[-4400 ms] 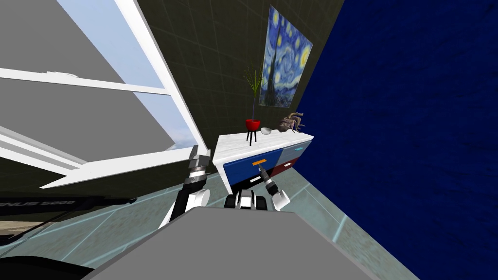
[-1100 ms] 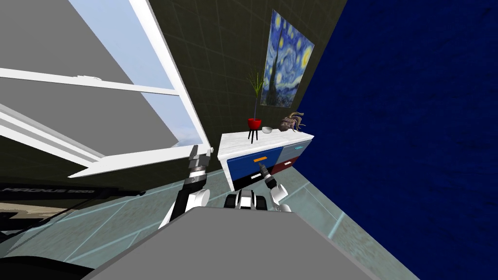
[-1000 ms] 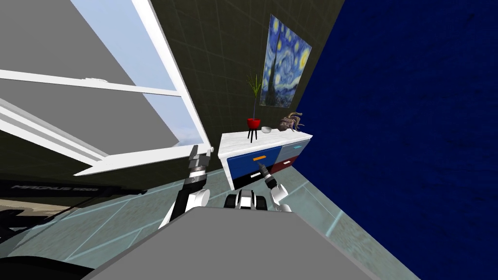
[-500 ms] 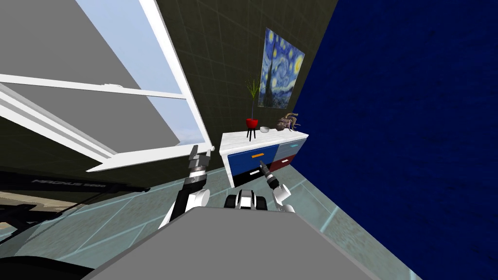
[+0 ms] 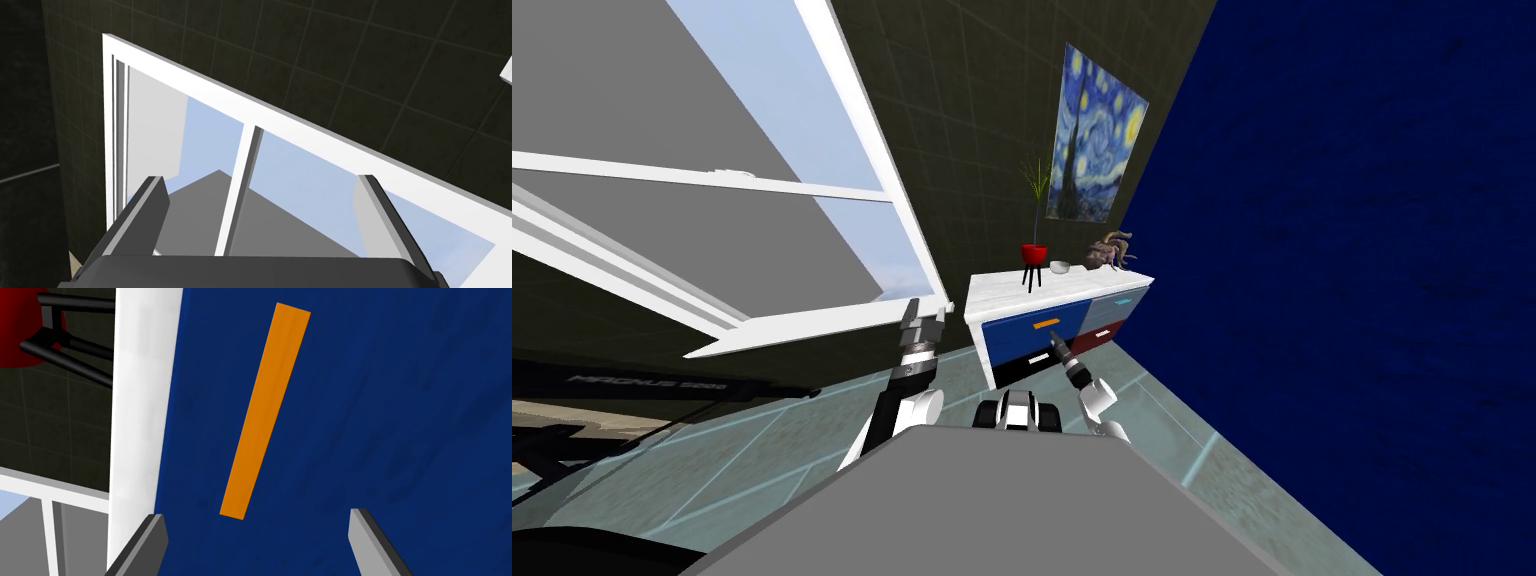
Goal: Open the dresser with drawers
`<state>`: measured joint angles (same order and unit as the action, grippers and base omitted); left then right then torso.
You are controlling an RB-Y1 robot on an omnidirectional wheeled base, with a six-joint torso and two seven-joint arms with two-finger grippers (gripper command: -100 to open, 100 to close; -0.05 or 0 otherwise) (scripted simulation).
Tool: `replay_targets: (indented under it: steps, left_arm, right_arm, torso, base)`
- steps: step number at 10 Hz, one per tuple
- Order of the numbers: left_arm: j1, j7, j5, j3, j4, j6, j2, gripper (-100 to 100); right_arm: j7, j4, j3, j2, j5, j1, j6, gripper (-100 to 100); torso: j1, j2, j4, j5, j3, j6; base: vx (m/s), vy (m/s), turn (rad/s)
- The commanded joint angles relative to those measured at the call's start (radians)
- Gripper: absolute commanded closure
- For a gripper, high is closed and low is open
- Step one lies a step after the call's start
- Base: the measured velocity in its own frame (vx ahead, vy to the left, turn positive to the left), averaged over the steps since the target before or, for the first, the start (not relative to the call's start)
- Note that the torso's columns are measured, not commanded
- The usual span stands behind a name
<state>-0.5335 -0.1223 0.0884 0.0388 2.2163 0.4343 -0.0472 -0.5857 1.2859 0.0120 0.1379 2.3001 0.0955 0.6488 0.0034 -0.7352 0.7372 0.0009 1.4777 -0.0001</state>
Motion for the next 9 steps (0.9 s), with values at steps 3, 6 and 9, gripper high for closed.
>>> replay_targets:
  steps: [3,6,9]
  left_arm:
    - [0.000,0.000,0.000,0.000,0.000,0.000,0.000,0]
    - [0.000,0.000,0.000,0.000,0.000,0.000,0.000,0]
    - [0.000,0.000,0.000,0.000,0.000,0.000,0.000,0]
  right_arm:
    - [0.000,-0.006,0.001,-0.071,0.003,-0.001,-0.003,-100]
    - [0.000,-0.006,0.001,-0.128,0.003,-0.001,-0.004,-100]
    - [-0.012,0.011,-0.005,-0.117,-0.003,-0.003,-0.020,-100]
  torso:
    - [-0.006,-0.006,0.002,-0.002,-0.004,0.000]
    - [-0.004,-0.005,0.001,-0.001,-0.003,0.000]
    - [-0.003,0.001,0.000,-0.001,0.000,0.000]
  base:
    - [0.073,0.044,0.006]
    - [-0.004,-0.001,0.001]
    - [0.026,0.007,0.022]
